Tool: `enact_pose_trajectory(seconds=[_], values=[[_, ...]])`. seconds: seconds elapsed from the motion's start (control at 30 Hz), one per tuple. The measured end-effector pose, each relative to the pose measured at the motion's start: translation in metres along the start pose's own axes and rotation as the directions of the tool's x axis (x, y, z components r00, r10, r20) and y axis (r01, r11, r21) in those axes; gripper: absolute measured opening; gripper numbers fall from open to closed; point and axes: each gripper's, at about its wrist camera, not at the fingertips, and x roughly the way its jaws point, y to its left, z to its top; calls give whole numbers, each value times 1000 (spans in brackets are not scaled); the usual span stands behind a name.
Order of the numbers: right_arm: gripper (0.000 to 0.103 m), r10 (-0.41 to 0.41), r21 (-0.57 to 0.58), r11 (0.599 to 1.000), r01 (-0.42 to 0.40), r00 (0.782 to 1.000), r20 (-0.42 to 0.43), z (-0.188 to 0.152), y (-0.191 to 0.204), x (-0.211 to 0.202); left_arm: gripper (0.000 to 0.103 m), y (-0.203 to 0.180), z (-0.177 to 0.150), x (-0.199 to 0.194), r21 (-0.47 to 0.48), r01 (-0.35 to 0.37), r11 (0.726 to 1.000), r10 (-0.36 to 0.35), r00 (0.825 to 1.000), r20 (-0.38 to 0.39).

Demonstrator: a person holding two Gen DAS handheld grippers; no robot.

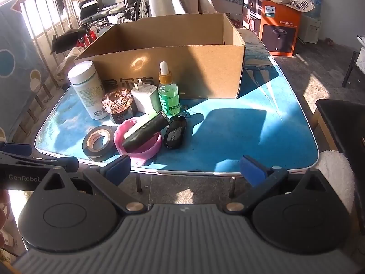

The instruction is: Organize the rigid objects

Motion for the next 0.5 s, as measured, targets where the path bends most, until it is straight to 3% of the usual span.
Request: enact_pose_trajectory(seconds=[0.5], values=[[102,-2,3,1000,2,1000,1,-1,-1,-2,103,0,-1,-2,2,1,1000,-1,1000,3]])
